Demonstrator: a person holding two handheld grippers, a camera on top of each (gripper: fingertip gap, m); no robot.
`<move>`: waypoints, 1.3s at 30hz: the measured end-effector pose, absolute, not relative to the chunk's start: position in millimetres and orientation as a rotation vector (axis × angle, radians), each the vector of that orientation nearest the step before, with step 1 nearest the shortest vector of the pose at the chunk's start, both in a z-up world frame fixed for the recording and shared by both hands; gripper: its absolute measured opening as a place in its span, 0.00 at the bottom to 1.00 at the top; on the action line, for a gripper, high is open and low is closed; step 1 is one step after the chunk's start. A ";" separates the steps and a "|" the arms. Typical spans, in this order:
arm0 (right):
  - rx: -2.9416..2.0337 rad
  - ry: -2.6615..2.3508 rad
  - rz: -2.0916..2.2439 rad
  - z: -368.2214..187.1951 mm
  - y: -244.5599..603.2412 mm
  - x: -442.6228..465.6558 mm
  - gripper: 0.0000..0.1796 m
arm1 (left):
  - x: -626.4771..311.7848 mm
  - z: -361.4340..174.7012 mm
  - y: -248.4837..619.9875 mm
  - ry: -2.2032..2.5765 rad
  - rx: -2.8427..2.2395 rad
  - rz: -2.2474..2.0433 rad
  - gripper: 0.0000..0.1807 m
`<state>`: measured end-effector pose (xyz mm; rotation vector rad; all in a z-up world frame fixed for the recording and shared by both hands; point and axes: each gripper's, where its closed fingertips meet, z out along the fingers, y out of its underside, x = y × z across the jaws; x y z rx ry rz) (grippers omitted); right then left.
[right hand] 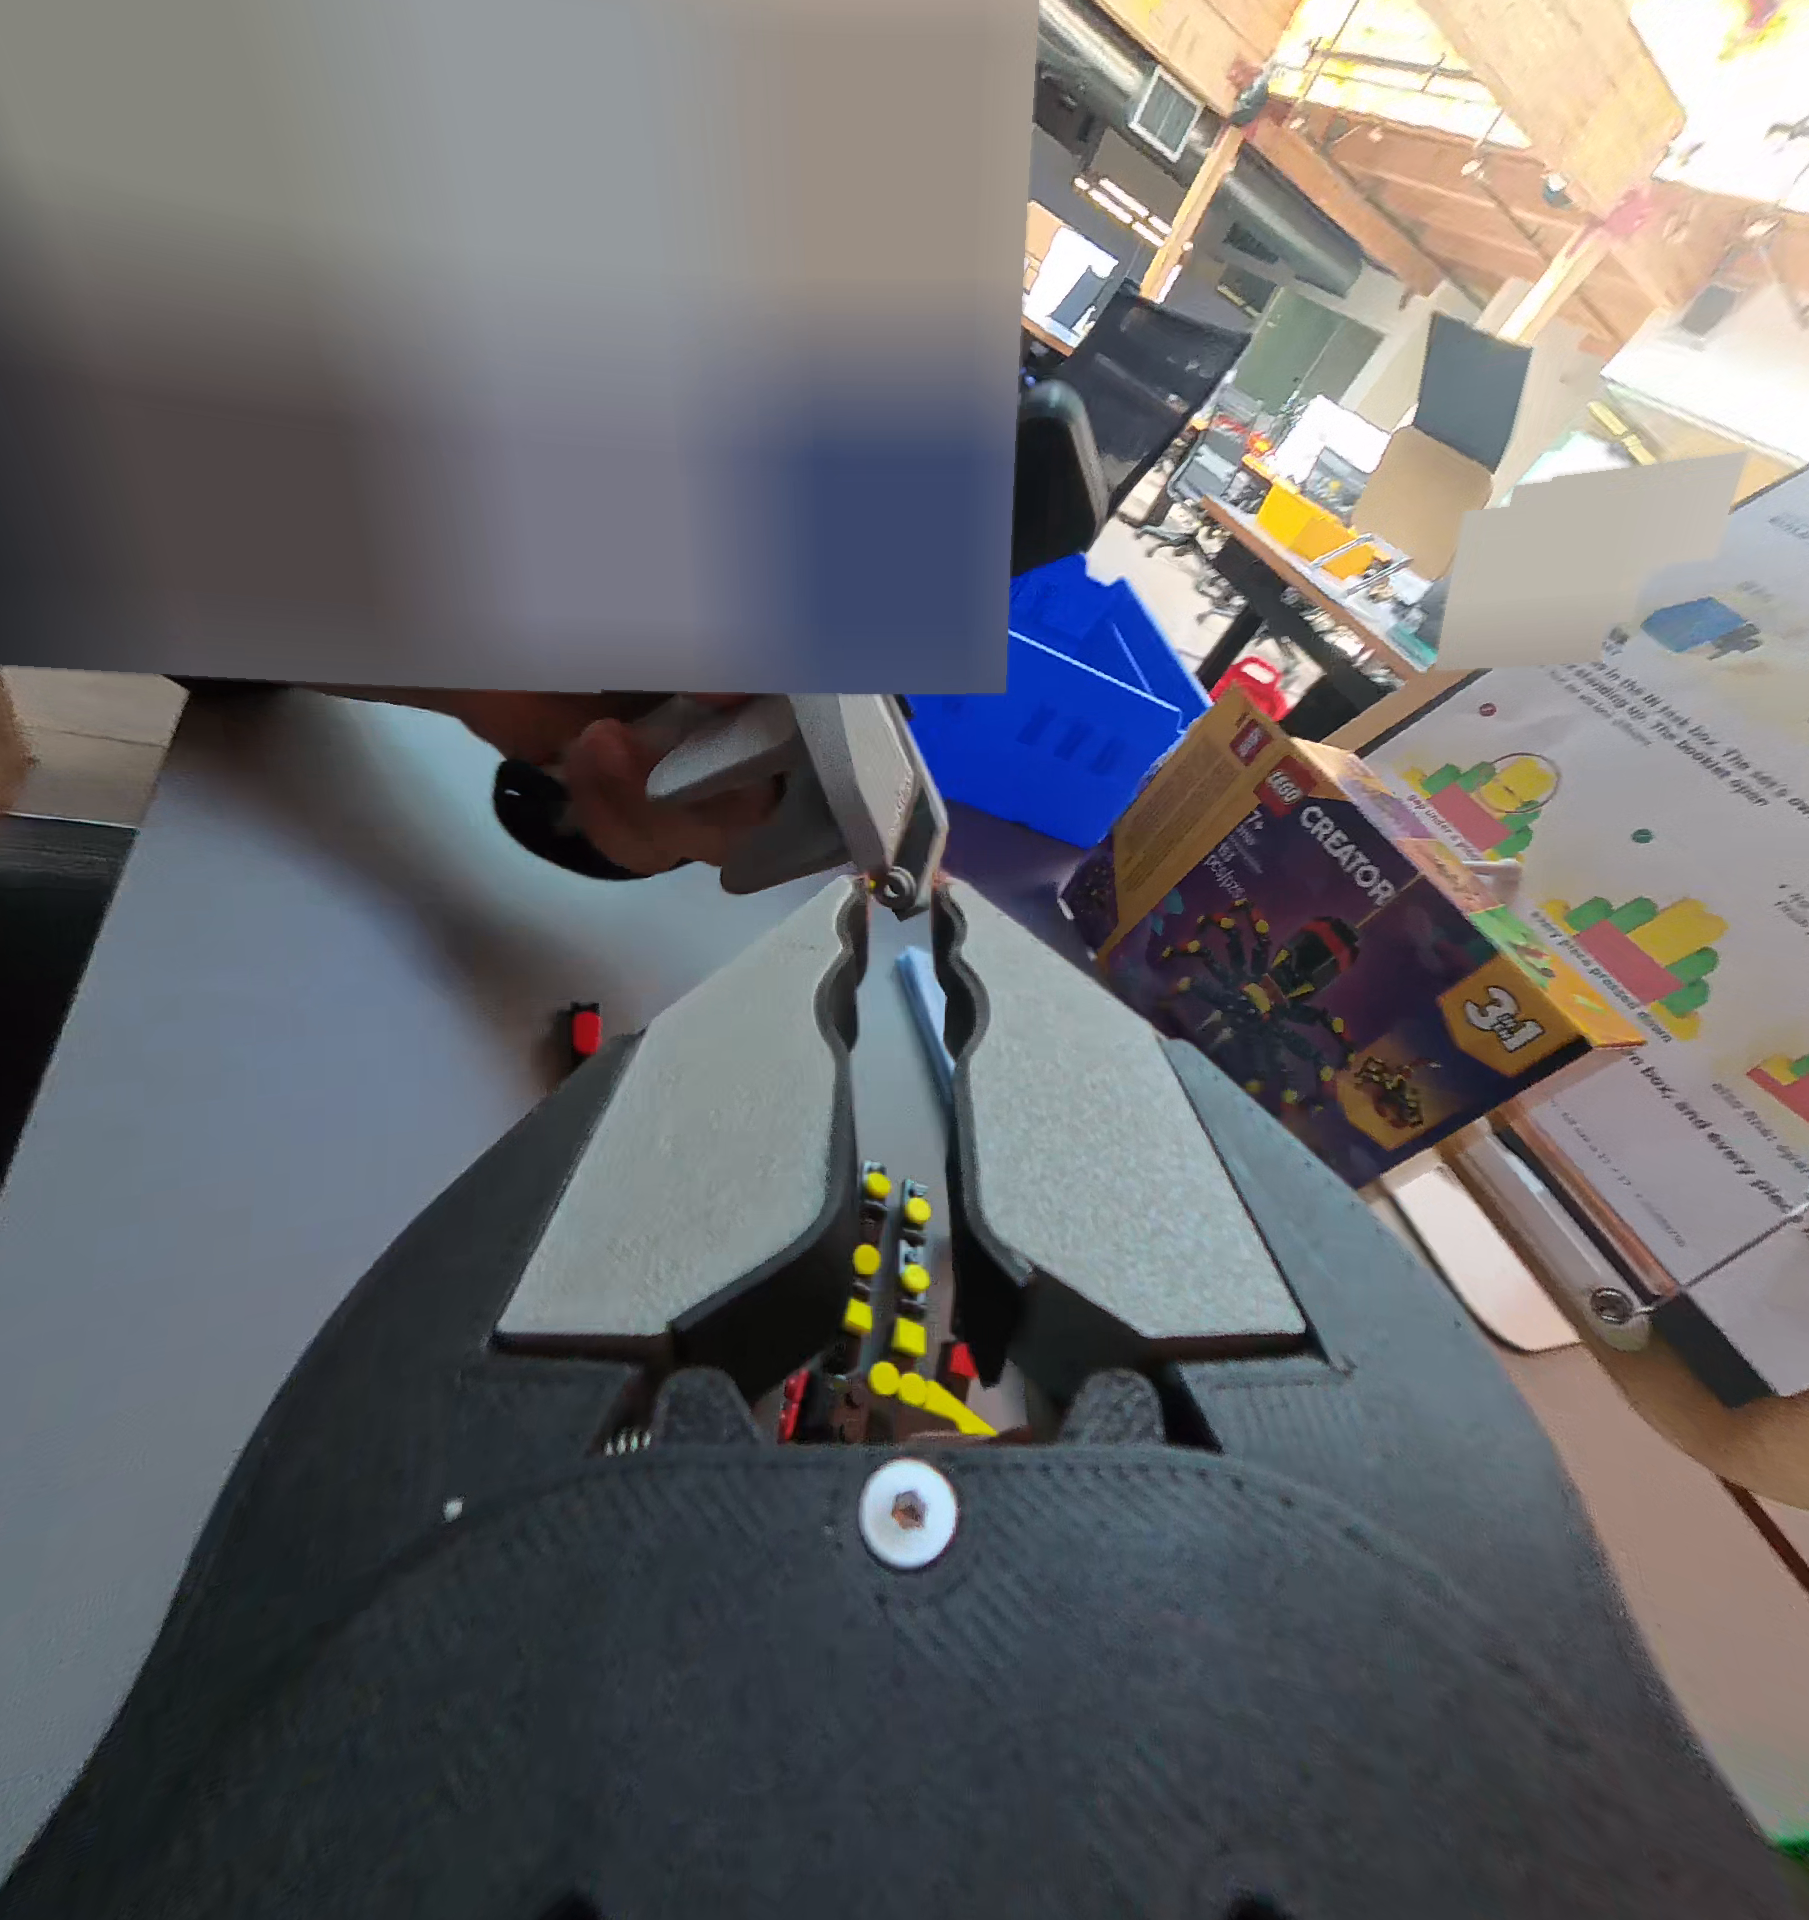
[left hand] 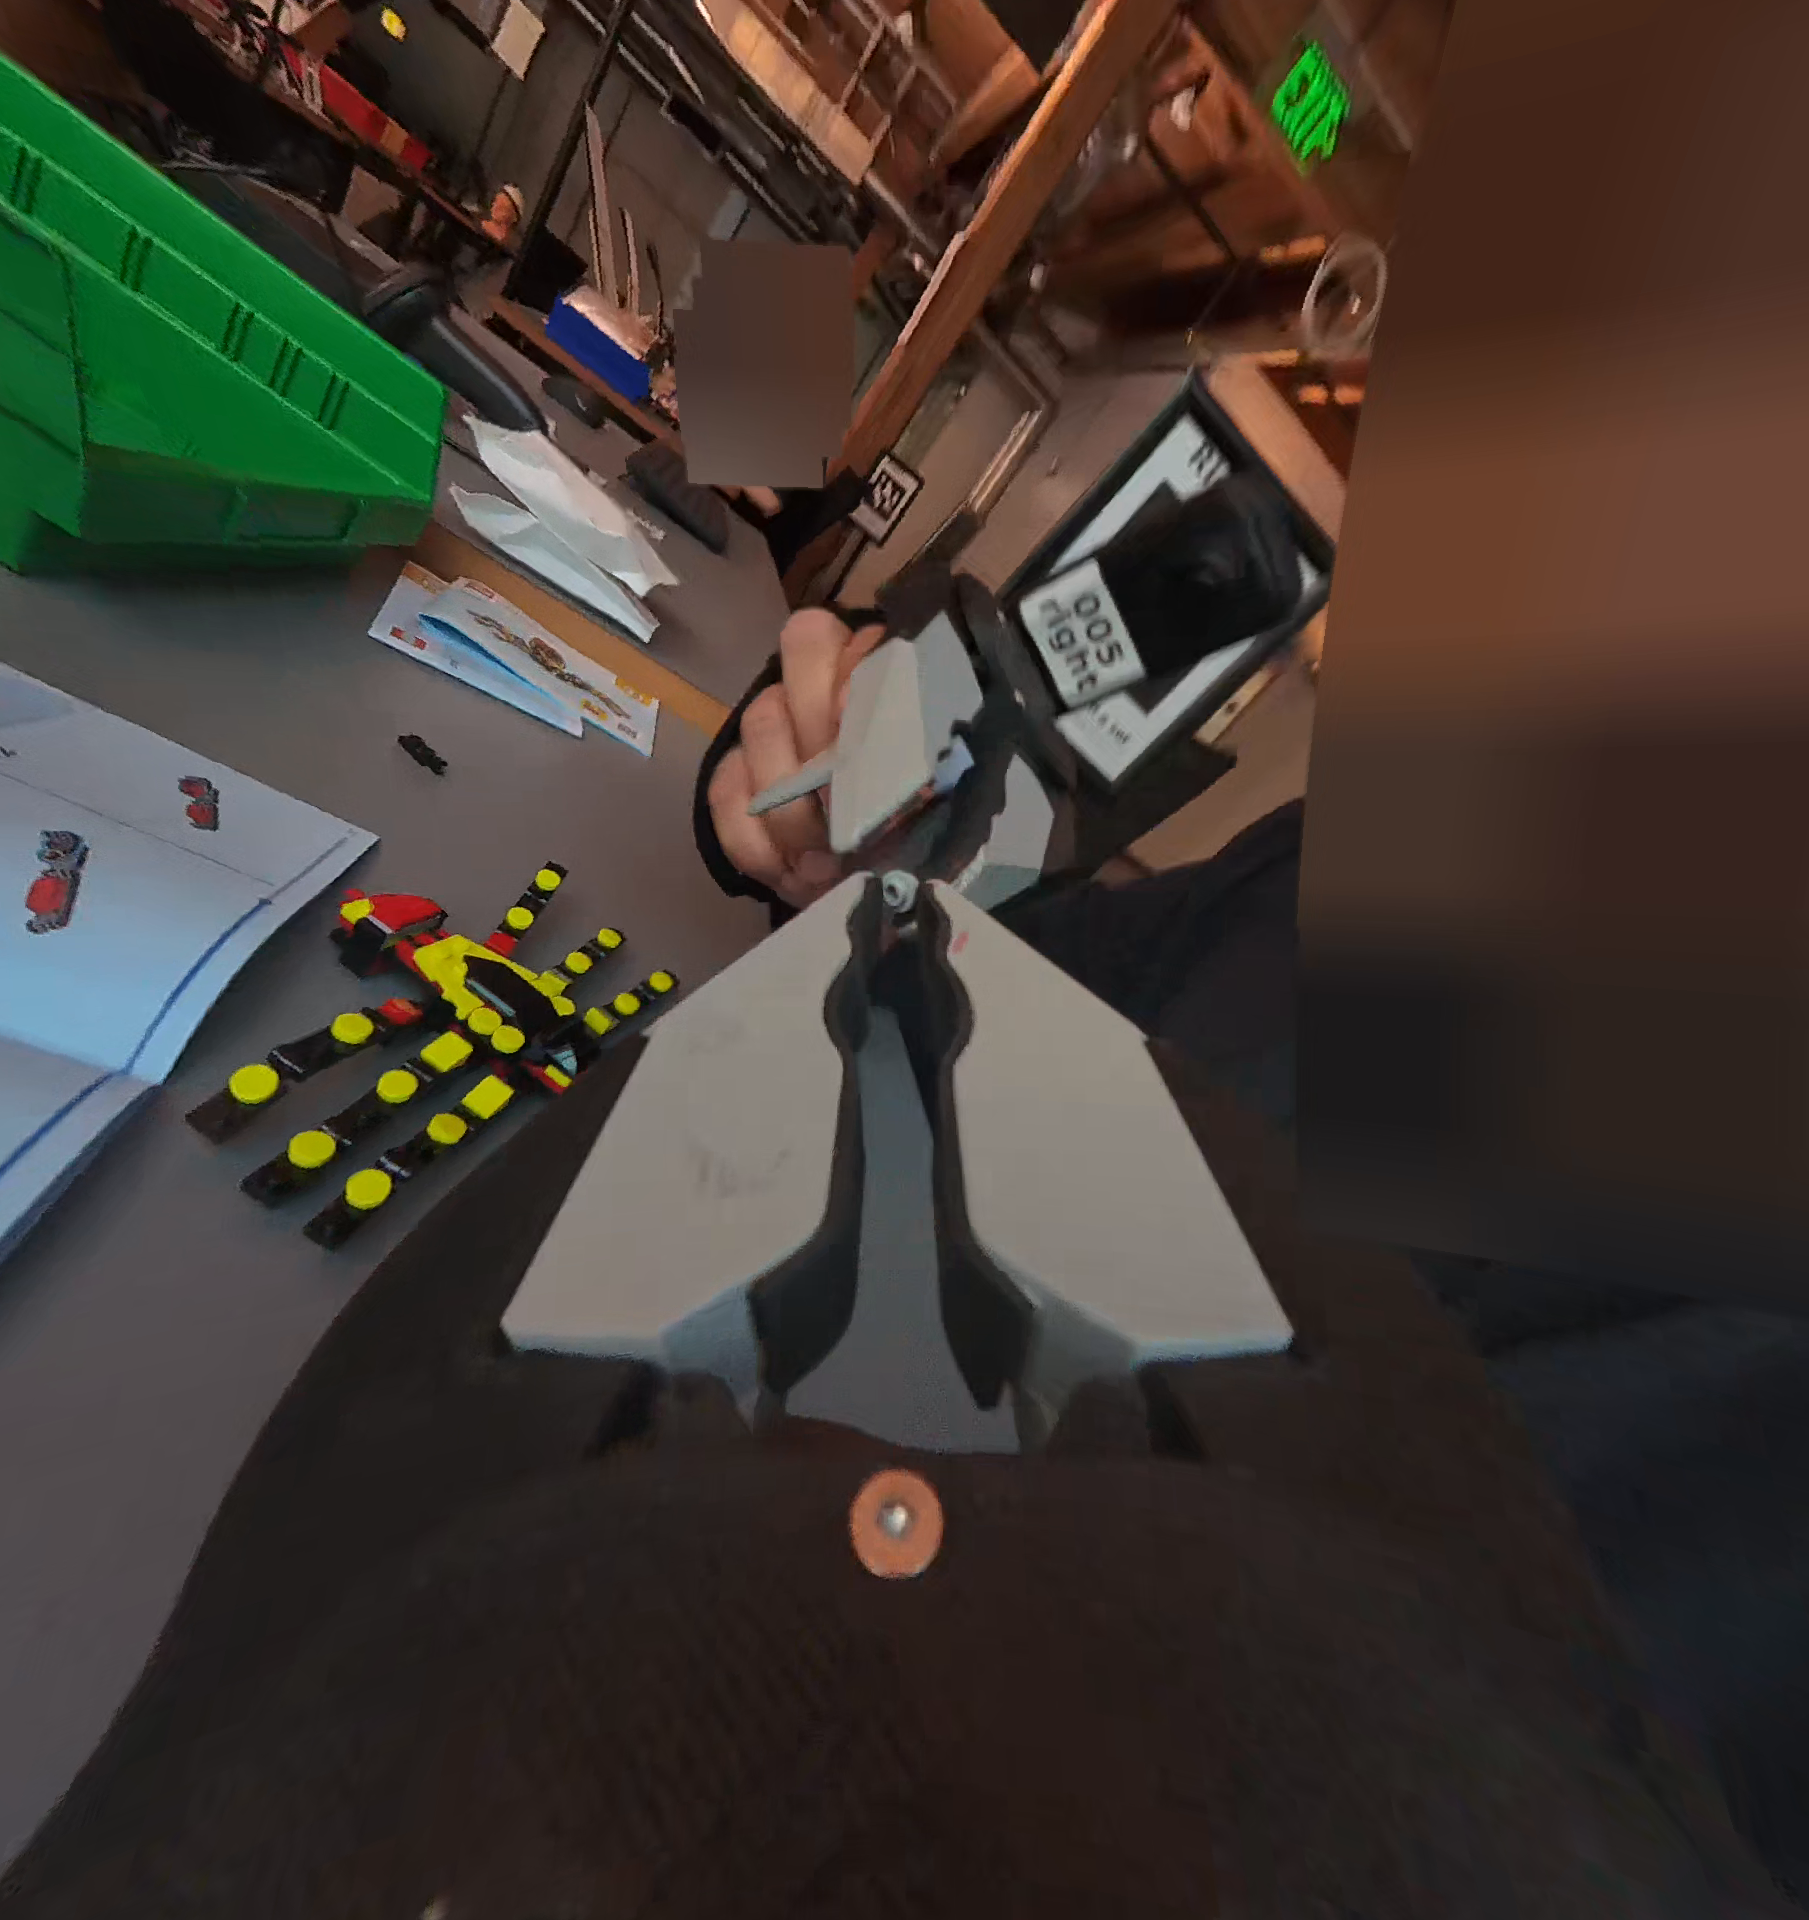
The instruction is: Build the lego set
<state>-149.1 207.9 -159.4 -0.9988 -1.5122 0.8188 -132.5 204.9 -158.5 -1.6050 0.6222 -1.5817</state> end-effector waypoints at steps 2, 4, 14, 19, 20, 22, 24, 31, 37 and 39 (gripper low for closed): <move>-1.048 -1.554 0.961 -163.4 202.6 -147.0 0.09 | -132.4 -163.5 201.1 0.766 -1.628 -1.371 0.02; -1.143 -1.583 1.118 -169.8 202.0 -145.2 0.08 | -136.0 -173.9 204.9 0.899 -1.649 -1.046 0.02; -1.591 -1.673 1.406 -220.0 209.2 -146.3 0.06 | -134.7 -232.4 208.3 1.387 -1.574 -0.047 0.03; -1.627 -1.722 1.309 -234.5 211.7 -146.2 0.06 | -137.0 -230.6 210.8 1.382 -1.561 0.011 0.02; -1.624 -1.726 1.305 -235.0 211.5 -146.3 0.06 | -137.0 -230.7 211.2 1.382 -1.559 0.022 0.02; -1.621 -1.727 1.303 -234.8 211.7 -146.2 0.05 | -136.8 -230.7 211.8 1.382 -1.553 0.042 0.03; -1.616 -1.731 1.325 -233.9 209.8 -145.7 0.03 | -136.4 -230.1 211.5 1.380 -1.552 0.044 0.02; -1.621 -1.727 1.430 -229.1 203.3 -144.6 0.04 | -132.7 -231.2 208.4 1.400 -1.535 0.054 0.02; -1.643 -1.728 1.499 -228.1 200.7 -142.7 0.02 | -130.0 -229.8 205.7 1.406 -1.518 0.053 0.02; -1.644 -1.730 1.527 -226.7 199.3 -141.7 0.02 | -128.9 -228.5 204.4 1.405 -1.511 0.044 0.02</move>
